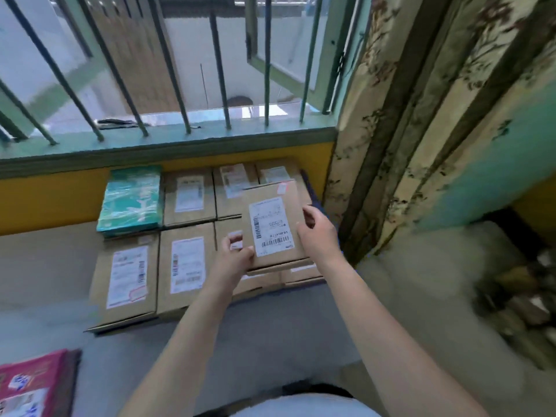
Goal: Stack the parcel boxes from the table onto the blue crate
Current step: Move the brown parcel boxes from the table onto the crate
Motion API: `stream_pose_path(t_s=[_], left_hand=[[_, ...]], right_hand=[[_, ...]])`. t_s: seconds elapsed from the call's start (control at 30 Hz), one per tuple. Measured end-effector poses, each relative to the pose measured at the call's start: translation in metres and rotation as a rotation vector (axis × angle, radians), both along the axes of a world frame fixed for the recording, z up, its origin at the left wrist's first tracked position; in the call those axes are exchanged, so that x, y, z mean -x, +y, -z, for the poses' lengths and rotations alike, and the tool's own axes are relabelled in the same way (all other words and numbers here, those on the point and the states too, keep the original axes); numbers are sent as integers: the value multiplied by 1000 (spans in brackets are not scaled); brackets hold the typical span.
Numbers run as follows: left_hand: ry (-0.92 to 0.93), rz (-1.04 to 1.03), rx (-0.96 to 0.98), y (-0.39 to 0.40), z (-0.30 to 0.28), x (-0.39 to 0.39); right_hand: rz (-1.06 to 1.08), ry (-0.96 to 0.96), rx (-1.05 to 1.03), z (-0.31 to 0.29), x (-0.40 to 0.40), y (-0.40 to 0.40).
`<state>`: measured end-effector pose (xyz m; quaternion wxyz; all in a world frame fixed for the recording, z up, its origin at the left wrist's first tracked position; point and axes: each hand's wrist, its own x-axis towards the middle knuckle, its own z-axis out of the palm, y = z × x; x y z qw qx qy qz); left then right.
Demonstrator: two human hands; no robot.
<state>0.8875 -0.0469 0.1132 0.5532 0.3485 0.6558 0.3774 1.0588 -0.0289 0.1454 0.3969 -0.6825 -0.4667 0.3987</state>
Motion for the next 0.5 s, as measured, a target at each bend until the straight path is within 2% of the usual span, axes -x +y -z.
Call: stream_pose_path(t_s=[0.13,0.27,0.4,0.5], left_hand=[[78,62,78,-6,10,-47],[225,101,40,-9,19,-69],[659,317,-79,-15,31,-78],[817,432,-152,-26,45,-76]], right_hand=[[3,-7,105,22,-55,-8],[-28,-20,160,45,-76,-7],[-96,1,243,65,-82,-4],[-135,-54,325,76,-88,-6]])
